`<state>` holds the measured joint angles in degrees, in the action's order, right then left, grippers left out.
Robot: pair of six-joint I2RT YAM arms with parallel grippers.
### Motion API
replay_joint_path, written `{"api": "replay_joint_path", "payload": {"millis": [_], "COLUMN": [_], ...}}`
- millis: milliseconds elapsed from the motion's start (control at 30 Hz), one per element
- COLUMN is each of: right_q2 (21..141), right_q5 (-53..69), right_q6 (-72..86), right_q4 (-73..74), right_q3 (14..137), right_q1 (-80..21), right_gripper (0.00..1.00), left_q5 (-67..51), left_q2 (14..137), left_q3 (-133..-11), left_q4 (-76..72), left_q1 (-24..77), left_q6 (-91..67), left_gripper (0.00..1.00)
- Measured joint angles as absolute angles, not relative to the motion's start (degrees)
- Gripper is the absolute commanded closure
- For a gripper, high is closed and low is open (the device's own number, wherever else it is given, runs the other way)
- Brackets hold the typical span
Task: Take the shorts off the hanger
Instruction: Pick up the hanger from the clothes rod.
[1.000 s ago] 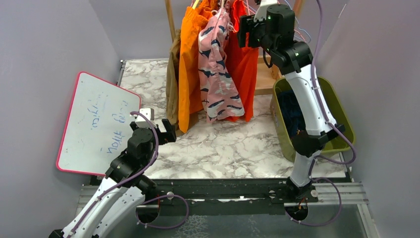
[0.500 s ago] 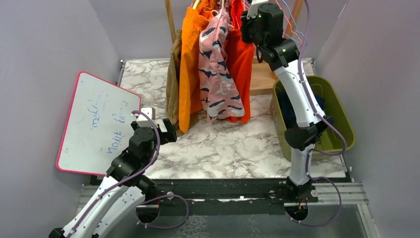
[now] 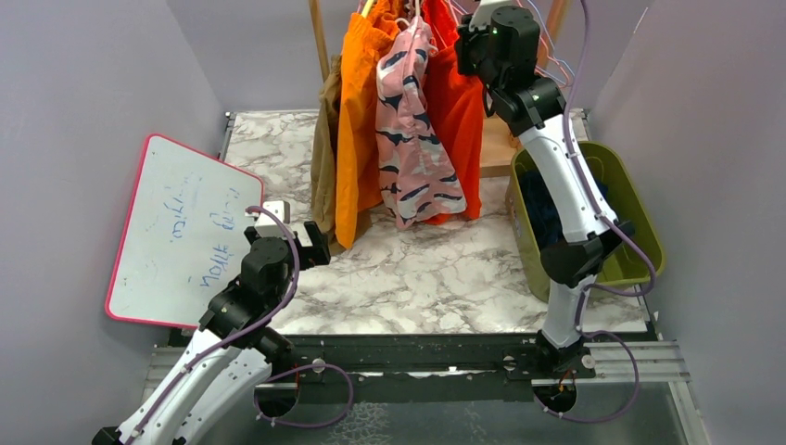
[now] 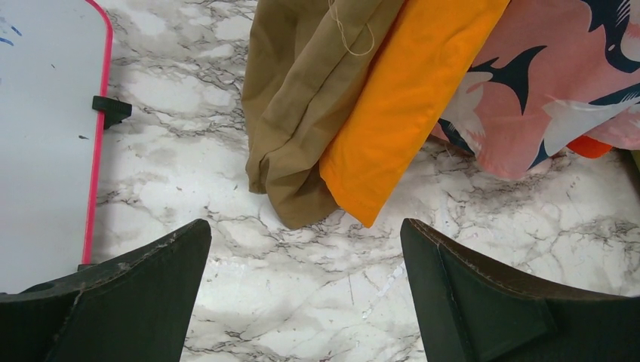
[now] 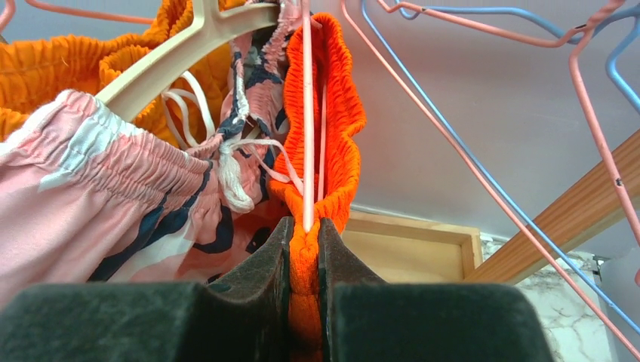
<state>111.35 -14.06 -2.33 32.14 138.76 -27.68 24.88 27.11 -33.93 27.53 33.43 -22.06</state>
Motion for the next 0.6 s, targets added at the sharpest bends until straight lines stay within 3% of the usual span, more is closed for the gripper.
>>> {"api": "replay_joint_path", "payload": {"millis": [600], "right_q2": [104.79], "right_q5": [-13.98], "right_q6": [2.04], "right_q4": [27.05], "right_q3": [131.66], "right_q1": [-27.68], "right_gripper": [0.99], "left_q5": [24.86], "left_q2": [27.00], "left_q3": [-33.93], "left_q4": [27.53], "left_q1": [33.43], "left_q6": [-22.06], "left_gripper": [0.01]}}
